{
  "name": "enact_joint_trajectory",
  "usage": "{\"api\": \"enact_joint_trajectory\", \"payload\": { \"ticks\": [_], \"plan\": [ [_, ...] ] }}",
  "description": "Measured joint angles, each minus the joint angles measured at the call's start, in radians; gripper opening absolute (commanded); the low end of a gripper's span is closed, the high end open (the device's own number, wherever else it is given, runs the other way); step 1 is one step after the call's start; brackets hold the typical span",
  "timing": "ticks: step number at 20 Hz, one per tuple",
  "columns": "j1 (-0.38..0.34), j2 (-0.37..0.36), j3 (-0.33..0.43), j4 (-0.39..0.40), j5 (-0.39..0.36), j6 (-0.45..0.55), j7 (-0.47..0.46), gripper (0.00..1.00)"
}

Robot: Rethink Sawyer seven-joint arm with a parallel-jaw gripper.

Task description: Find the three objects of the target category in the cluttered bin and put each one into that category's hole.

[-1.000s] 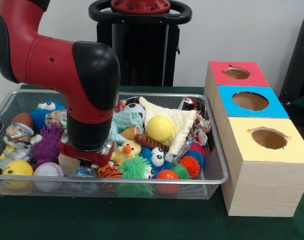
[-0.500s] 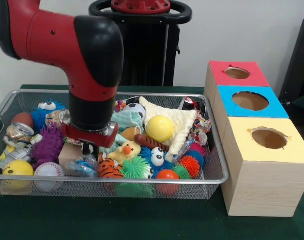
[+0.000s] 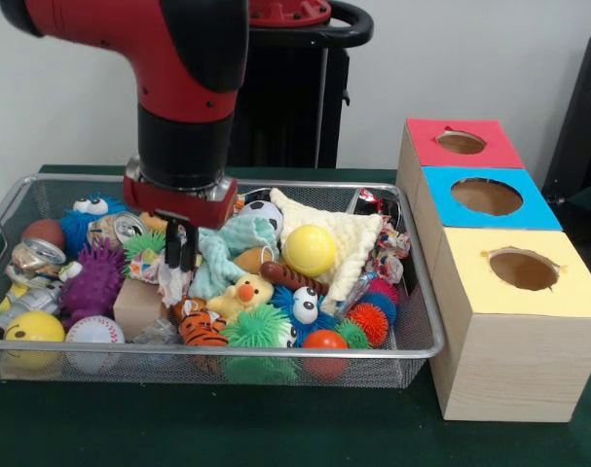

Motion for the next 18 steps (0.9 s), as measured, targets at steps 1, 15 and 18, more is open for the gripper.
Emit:
{"api": "enact_joint_trajectory", "payload": {
  "ticks": [1, 15, 18],
  "plan": [
    [0.000, -0.022, 0.000, 0.021, 0.003, -0.005, 0.000, 0.00],
    [0.004, -0.029, 0.031, 0.094, 0.069, -0.059, 0.000, 0.00],
    [0.009, 0.002, 0.047, 0.096, 0.071, -0.060, 0.000, 0.00]
  ]
}}
